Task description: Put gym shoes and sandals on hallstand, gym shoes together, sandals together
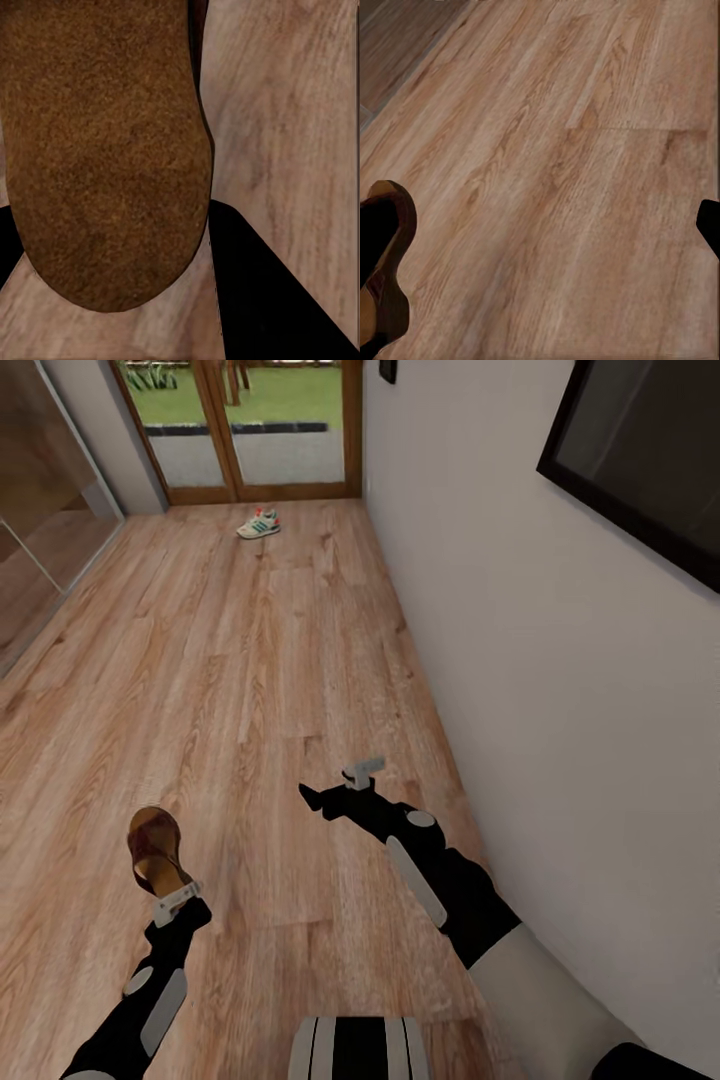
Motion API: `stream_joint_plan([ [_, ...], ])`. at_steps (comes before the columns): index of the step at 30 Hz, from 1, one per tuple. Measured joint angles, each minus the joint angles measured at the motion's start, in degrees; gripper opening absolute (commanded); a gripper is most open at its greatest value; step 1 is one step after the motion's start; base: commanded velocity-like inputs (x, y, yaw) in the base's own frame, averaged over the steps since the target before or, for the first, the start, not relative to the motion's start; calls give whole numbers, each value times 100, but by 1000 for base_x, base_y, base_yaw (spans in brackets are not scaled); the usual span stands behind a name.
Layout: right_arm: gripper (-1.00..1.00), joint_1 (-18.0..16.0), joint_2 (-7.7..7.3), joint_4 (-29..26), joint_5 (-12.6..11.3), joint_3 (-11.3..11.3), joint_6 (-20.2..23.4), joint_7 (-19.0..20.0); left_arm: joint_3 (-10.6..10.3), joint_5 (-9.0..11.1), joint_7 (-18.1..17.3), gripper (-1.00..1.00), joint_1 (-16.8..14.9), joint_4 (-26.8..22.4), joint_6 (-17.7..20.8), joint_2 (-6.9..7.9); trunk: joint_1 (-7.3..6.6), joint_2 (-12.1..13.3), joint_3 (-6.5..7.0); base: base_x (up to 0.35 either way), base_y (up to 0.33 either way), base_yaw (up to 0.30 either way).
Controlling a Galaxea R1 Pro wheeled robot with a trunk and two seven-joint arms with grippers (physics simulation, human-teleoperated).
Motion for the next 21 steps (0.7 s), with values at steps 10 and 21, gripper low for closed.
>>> stream_joint_plan([
  [10,100,169,7,44,39,9,-78,6,-2,-39,-4,-100,0,42,2,40,-26,13,310,0,0,0],
  [21,100,186,24,159,45,5,-92,11,-7,-27,-1,-100,0,58,2,134,-54,28,653,0,0,0],
])
